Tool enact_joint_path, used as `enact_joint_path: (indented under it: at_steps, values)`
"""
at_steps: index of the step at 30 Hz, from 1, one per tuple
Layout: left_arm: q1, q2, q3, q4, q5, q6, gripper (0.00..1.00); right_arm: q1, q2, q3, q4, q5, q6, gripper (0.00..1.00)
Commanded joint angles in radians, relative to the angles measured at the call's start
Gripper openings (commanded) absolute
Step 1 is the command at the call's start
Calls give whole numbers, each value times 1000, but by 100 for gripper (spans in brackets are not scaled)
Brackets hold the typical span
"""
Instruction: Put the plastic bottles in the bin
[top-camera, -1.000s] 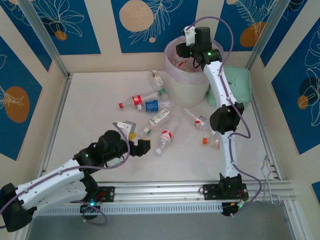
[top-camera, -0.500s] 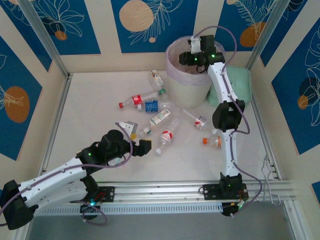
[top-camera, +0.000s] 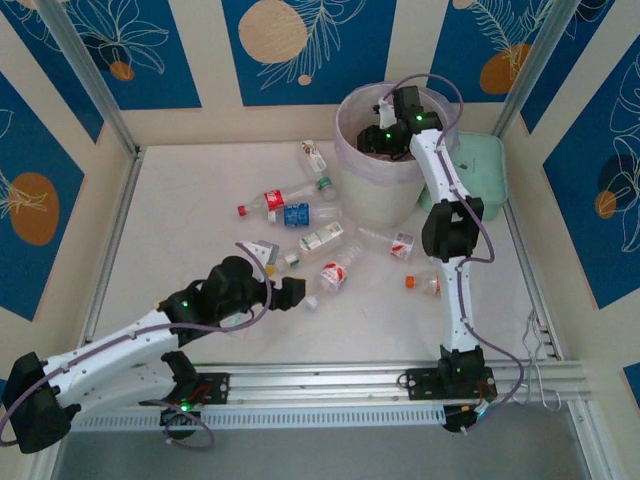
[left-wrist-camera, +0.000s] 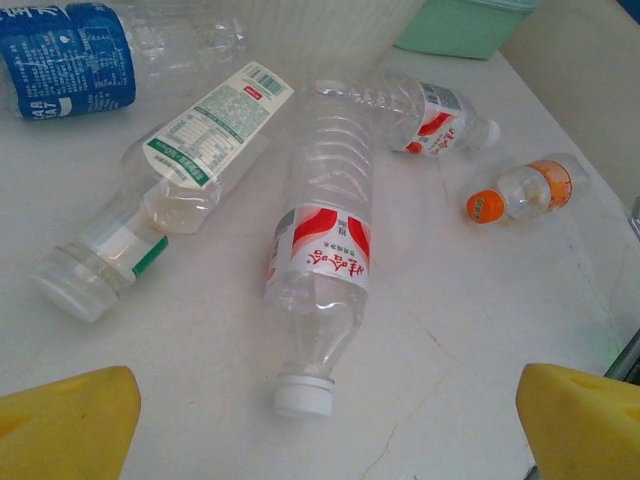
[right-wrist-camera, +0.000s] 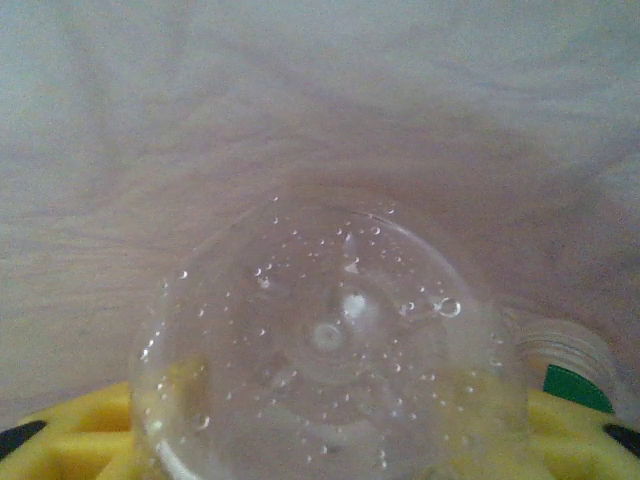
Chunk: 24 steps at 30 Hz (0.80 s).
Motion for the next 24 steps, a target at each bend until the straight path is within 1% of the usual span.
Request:
enact_joint_path:
  at_steps: [1, 3, 7, 13, 16, 19, 24]
  values:
    - [-4, -6, 41, -41, -30, 3, 97, -11, -82, 73, -107, 54, -31, 66]
    - [-4, -12, 43, -54, -36, -3, 97, -19, -122, 91, -116, 64, -43, 75]
    - [-4, -12, 42, -60, -42, -7, 98, -42, -227, 76, -125, 74, -57, 100]
    - [-5, 48, 74, -49, -41, 2, 98, -55, -378, 40, -153, 73, -56, 99]
    - [-5, 84, 94, -41, -27, 5, 98, -56, -475, -22, -184, 114, -24, 99]
    - [-4, 116, 108, -31, -21, 14, 98, -65, -633, -193, -163, 169, 28, 99]
    - [-2, 172, 128, -26, -12, 44, 99, -123, -994, -650, -14, 202, 153, 99]
